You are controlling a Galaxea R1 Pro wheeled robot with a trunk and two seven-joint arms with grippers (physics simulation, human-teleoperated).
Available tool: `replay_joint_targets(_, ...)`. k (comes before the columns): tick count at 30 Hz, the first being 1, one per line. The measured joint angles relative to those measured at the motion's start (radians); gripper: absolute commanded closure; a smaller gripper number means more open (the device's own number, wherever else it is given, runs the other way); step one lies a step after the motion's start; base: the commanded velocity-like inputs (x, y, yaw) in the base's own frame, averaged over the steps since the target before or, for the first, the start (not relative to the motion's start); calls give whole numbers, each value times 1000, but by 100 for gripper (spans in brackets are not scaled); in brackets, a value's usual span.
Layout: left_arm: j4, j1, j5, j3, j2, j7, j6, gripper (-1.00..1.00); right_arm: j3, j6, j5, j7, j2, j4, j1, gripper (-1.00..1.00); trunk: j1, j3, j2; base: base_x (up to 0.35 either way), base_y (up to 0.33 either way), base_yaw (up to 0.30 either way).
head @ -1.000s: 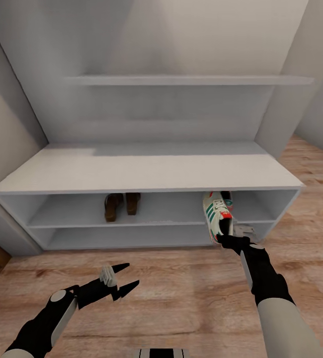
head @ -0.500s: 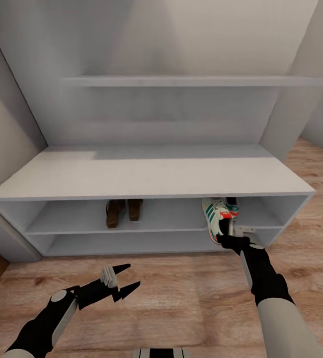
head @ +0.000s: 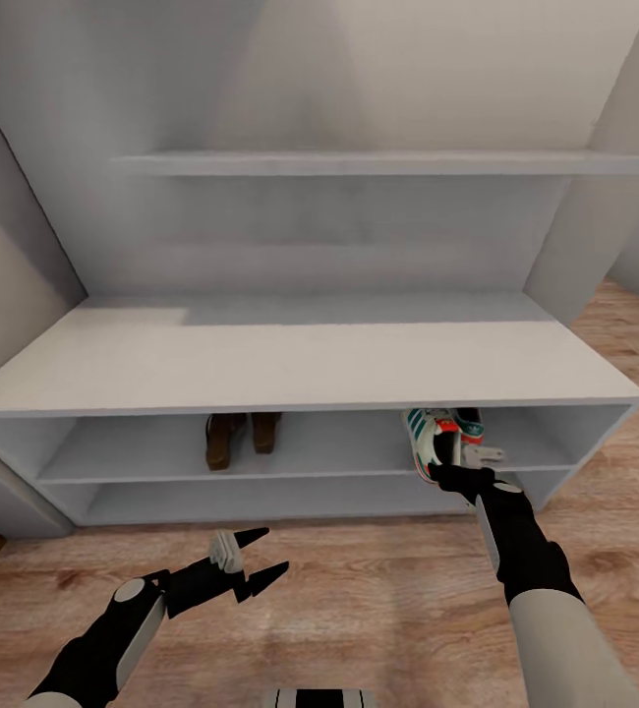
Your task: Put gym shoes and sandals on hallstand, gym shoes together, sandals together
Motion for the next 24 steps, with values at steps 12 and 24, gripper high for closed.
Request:
replay_joint_targets(12, 1, 0, 0, 0, -1, 0, 0, -100, 0, 0, 0, 0, 0, 0, 0, 100, 0, 0, 0, 188, 0, 0)
replay_joint_targets(24, 1, 0, 0, 0, -1, 0, 1, -100, 0, 0, 0, 0, 0, 0, 0, 100, 0, 0, 0, 65, 0, 0)
